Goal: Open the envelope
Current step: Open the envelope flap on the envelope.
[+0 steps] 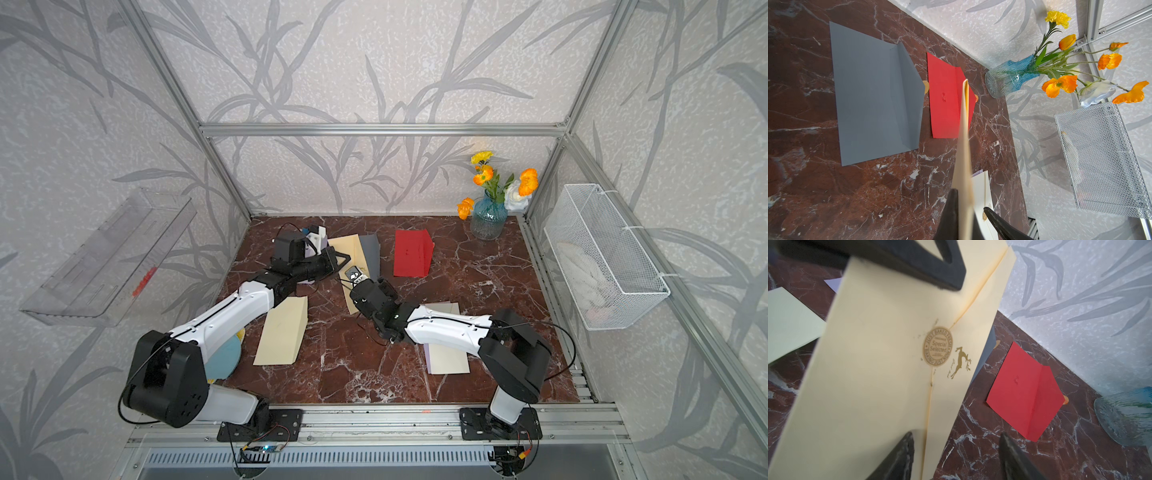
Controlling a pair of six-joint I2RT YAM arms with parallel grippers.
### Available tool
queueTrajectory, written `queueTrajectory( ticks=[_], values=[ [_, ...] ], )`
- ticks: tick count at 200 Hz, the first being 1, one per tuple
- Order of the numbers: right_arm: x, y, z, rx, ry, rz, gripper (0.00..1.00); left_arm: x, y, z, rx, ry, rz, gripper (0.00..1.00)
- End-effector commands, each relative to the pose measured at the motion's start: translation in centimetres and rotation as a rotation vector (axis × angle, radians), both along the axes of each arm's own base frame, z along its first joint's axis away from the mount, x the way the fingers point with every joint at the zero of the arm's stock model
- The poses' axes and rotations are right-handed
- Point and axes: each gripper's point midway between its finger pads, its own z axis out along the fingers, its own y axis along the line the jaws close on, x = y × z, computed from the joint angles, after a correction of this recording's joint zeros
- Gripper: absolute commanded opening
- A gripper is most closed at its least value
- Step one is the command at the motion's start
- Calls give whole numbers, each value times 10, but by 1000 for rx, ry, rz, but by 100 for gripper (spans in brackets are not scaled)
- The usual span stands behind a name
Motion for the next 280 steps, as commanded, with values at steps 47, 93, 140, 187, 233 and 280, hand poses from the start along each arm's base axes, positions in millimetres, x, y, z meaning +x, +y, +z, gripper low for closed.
queueTrajectory(
  ticks=[47, 93, 140, 187, 233, 280],
  values=[
    [14, -2, 2, -24, -66, -84, 65, -6, 6, 18, 12, -8, 24, 0],
    [18, -5, 7, -54, -104, -101, 65, -9, 7, 11, 23, 16, 24, 0],
    [21, -9, 14, -77, -141, -118, 65, -12, 7, 5, 33, 40, 14, 0],
    [26, -7, 23, -105, -188, -113, 66, -17, 4, 6, 24, 39, -9, 0],
    [30, -5, 29, -115, -221, -111, 69, -20, 2, 8, 13, 38, -27, 0],
    [34, -5, 37, -137, -263, -117, 72, -23, 1, 5, 10, 49, -38, 0]
  ],
)
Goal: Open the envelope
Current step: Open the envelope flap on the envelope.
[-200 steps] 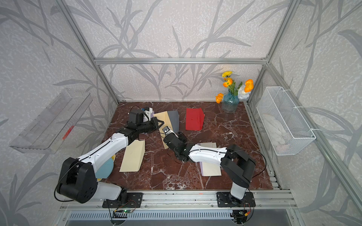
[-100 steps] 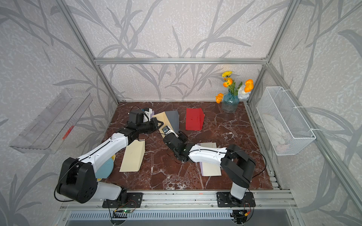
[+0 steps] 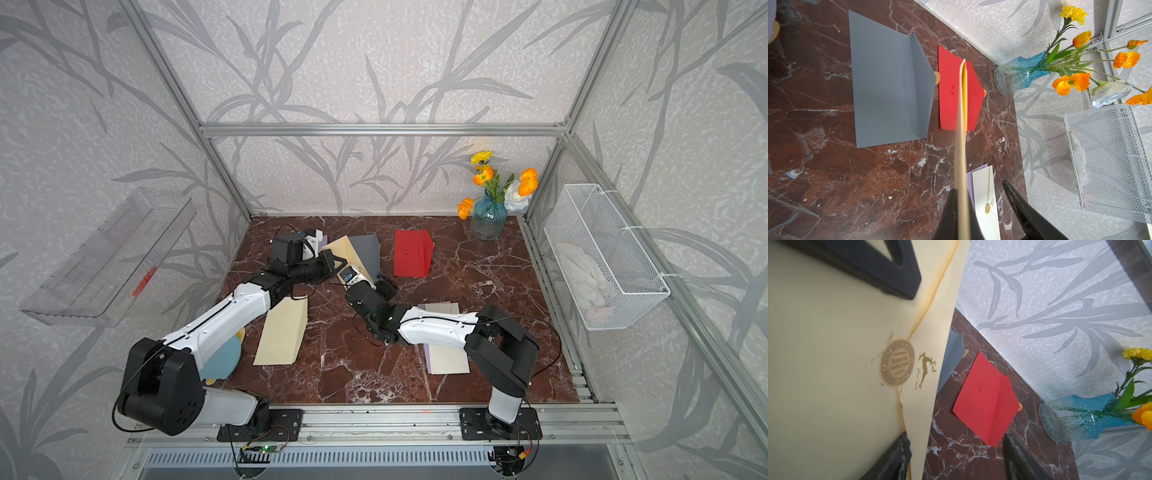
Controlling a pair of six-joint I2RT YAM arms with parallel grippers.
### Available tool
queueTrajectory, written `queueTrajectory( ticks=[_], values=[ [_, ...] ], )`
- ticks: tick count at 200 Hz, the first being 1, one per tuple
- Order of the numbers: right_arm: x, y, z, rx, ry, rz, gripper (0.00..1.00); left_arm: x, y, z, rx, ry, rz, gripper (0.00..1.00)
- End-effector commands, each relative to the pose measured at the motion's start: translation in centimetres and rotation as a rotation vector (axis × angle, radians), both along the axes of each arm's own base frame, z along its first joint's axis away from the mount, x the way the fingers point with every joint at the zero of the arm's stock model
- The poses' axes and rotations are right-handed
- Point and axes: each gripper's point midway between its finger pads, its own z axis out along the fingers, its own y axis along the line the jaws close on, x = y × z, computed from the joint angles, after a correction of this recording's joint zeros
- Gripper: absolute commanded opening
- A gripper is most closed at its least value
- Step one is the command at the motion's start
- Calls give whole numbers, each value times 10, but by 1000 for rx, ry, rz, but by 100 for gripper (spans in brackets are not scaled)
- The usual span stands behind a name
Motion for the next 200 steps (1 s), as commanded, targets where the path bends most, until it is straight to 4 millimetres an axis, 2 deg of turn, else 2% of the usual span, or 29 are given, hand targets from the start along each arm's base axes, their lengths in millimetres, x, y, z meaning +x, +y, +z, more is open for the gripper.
queueTrajectory(
  ticks=[1, 200],
  values=[
    [10, 7, 26, 42, -82, -26, 72, -11, -5, 10, -16, -5, -50, 0],
    [19, -1, 51, -28, -193, -52, 78, -22, -4, -6, 54, 37, -102, 0]
  ],
)
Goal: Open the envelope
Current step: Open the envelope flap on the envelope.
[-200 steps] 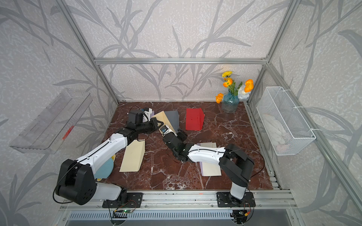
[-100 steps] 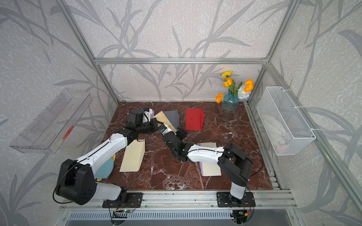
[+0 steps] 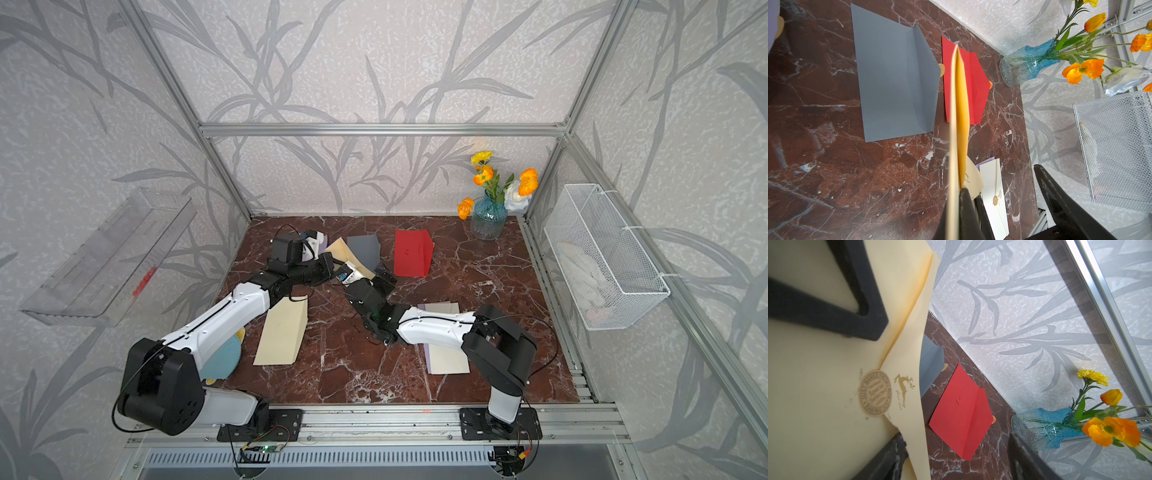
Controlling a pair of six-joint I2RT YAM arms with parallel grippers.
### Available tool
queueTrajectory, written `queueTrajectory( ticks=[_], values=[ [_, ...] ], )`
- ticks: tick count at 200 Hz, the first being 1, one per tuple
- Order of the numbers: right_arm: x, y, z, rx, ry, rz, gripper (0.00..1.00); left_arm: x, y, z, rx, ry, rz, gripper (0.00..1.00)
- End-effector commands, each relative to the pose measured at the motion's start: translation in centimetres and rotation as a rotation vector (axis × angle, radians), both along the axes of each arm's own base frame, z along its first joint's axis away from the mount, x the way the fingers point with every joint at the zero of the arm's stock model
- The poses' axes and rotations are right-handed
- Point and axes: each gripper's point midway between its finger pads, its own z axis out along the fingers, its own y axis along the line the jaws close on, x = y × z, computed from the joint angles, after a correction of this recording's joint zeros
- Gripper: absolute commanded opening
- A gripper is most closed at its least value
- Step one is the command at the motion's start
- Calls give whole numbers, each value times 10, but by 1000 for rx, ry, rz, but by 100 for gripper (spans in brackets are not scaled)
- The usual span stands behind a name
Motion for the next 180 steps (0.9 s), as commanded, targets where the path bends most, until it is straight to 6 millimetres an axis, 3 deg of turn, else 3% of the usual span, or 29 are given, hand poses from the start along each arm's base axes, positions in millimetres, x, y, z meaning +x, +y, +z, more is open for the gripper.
queueTrajectory(
  ticks=[1, 180],
  values=[
    [8, -1, 28, 71, -72, -40, 78, -16, -7, 1, 4, 31, -65, 0],
    [19, -13, 36, 61, -94, -67, 81, -19, -16, 4, -7, 23, -123, 0]
  ],
)
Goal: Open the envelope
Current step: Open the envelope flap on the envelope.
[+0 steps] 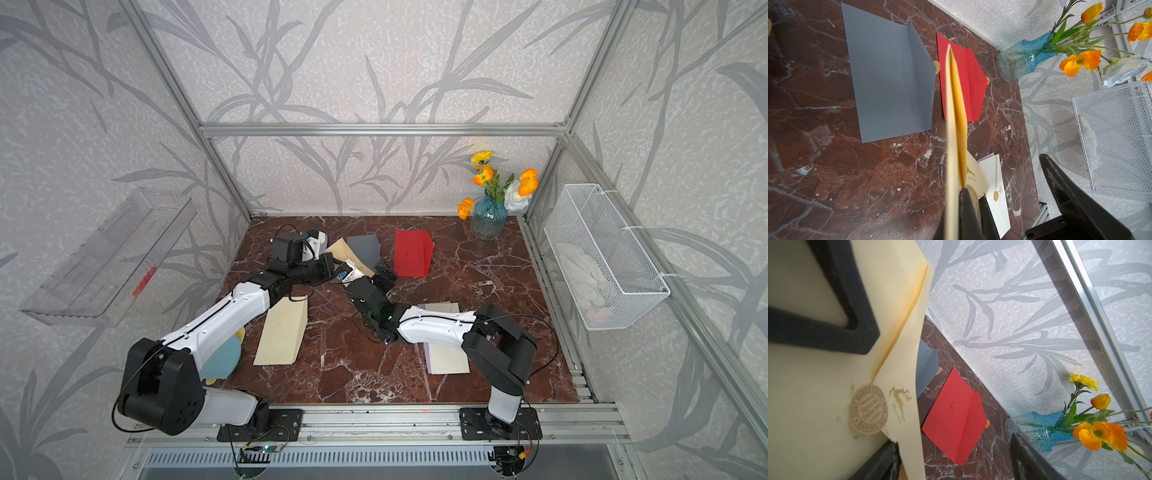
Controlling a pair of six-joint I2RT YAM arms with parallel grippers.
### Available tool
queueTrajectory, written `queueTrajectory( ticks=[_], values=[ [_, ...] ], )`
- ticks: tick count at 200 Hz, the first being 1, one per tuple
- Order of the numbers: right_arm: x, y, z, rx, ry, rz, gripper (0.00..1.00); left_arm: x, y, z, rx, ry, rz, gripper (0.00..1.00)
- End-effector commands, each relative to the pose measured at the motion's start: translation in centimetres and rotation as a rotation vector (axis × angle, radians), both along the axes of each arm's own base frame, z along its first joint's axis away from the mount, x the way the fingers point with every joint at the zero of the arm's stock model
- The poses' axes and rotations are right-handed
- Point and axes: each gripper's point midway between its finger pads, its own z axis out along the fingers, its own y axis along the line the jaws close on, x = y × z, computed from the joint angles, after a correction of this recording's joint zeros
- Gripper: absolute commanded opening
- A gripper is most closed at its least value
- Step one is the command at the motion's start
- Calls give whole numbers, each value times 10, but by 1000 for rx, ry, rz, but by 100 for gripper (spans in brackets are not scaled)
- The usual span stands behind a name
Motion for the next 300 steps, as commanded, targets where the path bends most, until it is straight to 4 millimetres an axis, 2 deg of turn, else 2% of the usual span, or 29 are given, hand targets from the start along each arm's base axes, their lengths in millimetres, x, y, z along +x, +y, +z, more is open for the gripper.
queueTrajectory(
  ticks=[1, 169, 247, 300],
  values=[
    [13, -11, 29, 80, -67, -62, 81, -16, -13, 2, -12, 34, -87, 0],
    [16, -14, 24, 70, -60, -72, 82, -18, -14, 6, -25, 17, -90, 0],
    [31, -44, 7, 160, 46, -146, 84, -25, -13, 14, -40, -10, -107, 0],
    [38, -57, -6, 220, 129, -167, 84, -29, -23, 28, -110, -56, -161, 0]
  ],
)
